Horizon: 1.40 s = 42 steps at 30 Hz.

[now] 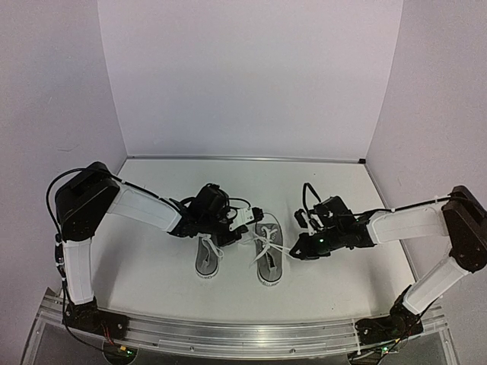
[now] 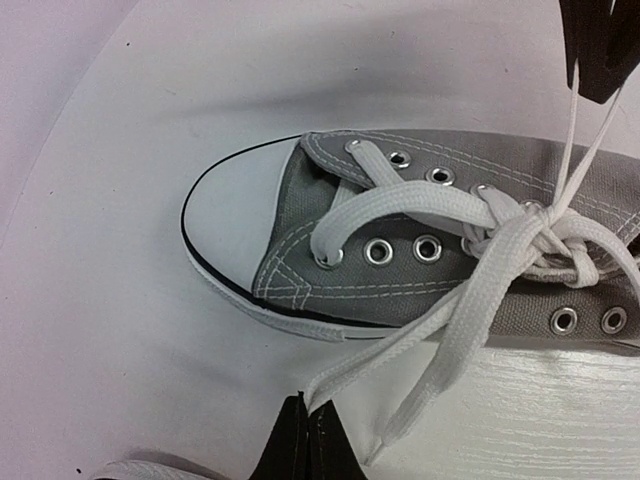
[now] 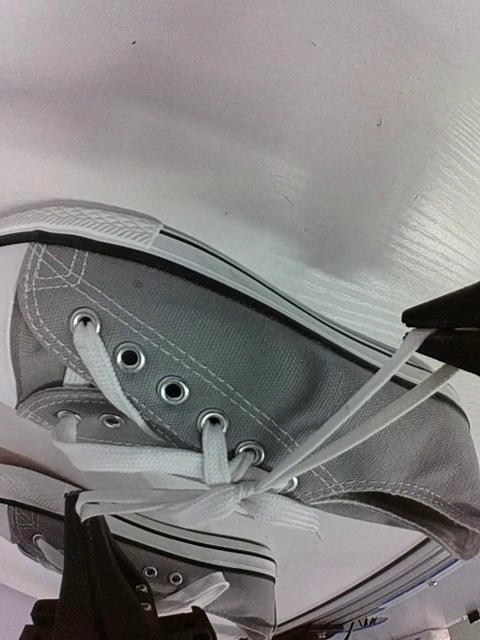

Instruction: Tie the shoes

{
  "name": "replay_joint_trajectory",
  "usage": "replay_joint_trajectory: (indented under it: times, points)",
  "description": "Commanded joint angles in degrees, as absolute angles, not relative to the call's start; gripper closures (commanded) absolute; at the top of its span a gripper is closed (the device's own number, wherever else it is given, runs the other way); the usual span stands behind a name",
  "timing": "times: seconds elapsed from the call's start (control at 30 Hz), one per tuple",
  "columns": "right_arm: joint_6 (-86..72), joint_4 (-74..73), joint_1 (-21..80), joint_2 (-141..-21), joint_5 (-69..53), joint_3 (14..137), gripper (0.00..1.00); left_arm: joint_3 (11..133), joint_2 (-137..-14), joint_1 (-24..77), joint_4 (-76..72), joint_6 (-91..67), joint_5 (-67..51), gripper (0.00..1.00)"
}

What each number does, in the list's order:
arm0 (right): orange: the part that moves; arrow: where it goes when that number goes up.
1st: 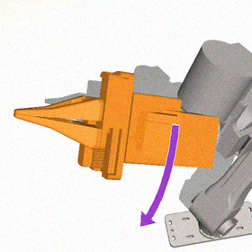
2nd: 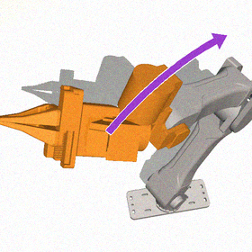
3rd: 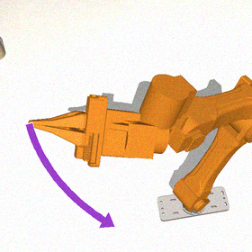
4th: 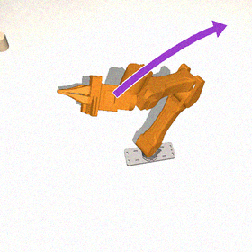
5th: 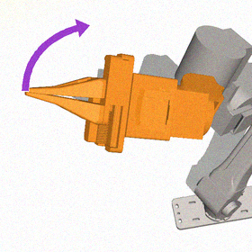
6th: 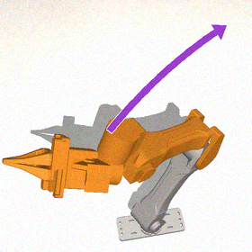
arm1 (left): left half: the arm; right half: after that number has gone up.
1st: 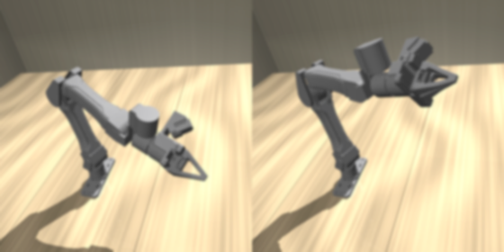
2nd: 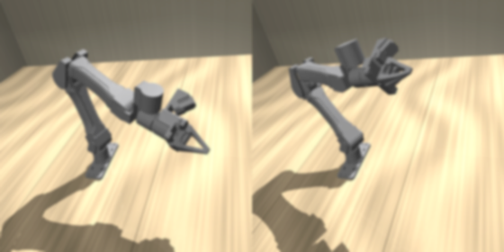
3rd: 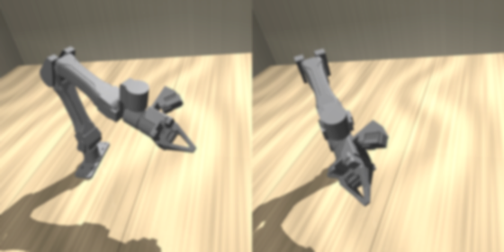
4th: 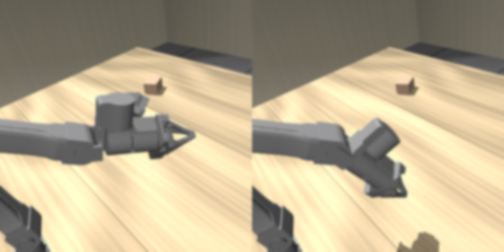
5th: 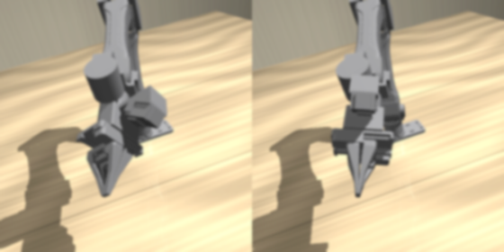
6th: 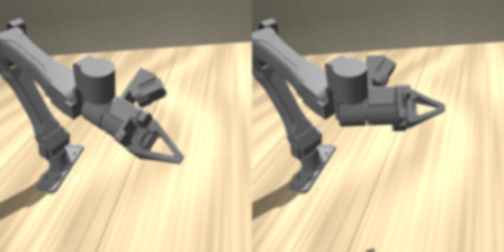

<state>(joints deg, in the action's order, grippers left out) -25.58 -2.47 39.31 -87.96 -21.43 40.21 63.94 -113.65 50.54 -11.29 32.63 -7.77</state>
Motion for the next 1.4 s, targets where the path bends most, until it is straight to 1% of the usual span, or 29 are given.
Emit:
replay_joint_trajectory:
  times: [0.0,0.4,0.53,0.67,0.8,0.83,0.87,0.9,0.93,0.97,1.0,1.07,1.1,1.17,1.2,1.23,1.3,1.37]
  points:
    - [-25.21,-7.48,38.94,-86.51,-18.2,37.66,1.0,63.19,-111.29,46.78,-12.91,31.3,-0.54,1.0]
    - [-23.91,-7.18,36.72,-86.95,-19.01,36.54,1.0,63.27,-111.28,46.67,-11.81,31.77,-0.96,1.0]
    - [-24.2,-6.36,36.72,-87.32,-20.91,37.6,1.0,63.59,-110.92,46.8,-11.04,32.29,-2.76,1.0]
    - [-24.64,-4.54,36.66,-87.27,-23.69,39.59,1.0,63.8,-110.07,48.63,-10.66,33.28,-5.03,1.0]
    - [-24.2,-4.46,36.75,-87.37,-25.55,42.5,1.0,65.37,-110.36,51.71,-8.81,34.83,-3.21,1.0]
    - [-23.85,-4.48,36.76,-87.7,-26.31,43.54,0.96,66.06,-110.48,52.16,-8.15,34.89,-3.09,1.0]
    - [-23.5,-4.53,36.76,-88.16,-27.28,44.64,0.9,66.78,-110.5,52.5,-7.41,34.72,-3.31,1.0]
    - [-23.24,-4.64,36.81,-88.53,-28.06,45.63,0.79,67.44,-110.32,52.66,-6.5,34.28,-3.81,0.99]
    - [-23.0,-4.76,36.83,-88.76,-28.5,46.57,0.68,67.93,-110.03,52.75,-5.81,33.78,-4.27,0.95]
    - [-22.76,-4.91,36.82,-88.89,-28.71,47.49,0.59,68.18,-109.58,52.8,-5.46,33.31,-4.66,0.88]
    - [-22.53,-5.13,36.81,-88.98,-28.81,48.41,0.54,68.24,-108.8,52.83,-5.3,32.98,-5.02,0.8]
    - [-21.74,-6.37,36.81,-89.21,-28.84,50.51,0.48,68.26,-106.96,52.81,-4.78,32.31,-5.26,0.65]
    - [-21.31,-6.96,36.81,-89.22,-28.76,51.74,0.47,68.44,-106.01,52.82,-4.22,31.87,-5.28,0.6]
    - [-20.82,-8.06,36.77,-88.95,-28.57,53.69,0.44,69.02,-104.01,52.82,-2.52,30.87,-5.1,0.45]
    - [-20.62,-8.49,36.8,-88.78,-28.5,54.61,0.42,69.31,-102.96,52.8,-1.79,30.2,-4.65,0.36]
    - [-20.5,-8.89,36.8,-88.61,-28.48,55.63,0.4,69.54,-101.83,52.75,-1.2,29.54,-3.71,0.25]
    - [-20.19,-9.68,36.75,-88.33,-28.38,57.11,0.35,70.67,-99.81,52.29,1.54,25.64,-1.36,0.16]
    - [-19.85,-10.32,36.74,-88.03,-28.2,57.55,0.26,71.56,-98.0,51.06,5.46,21.5,-1.09,0.08]
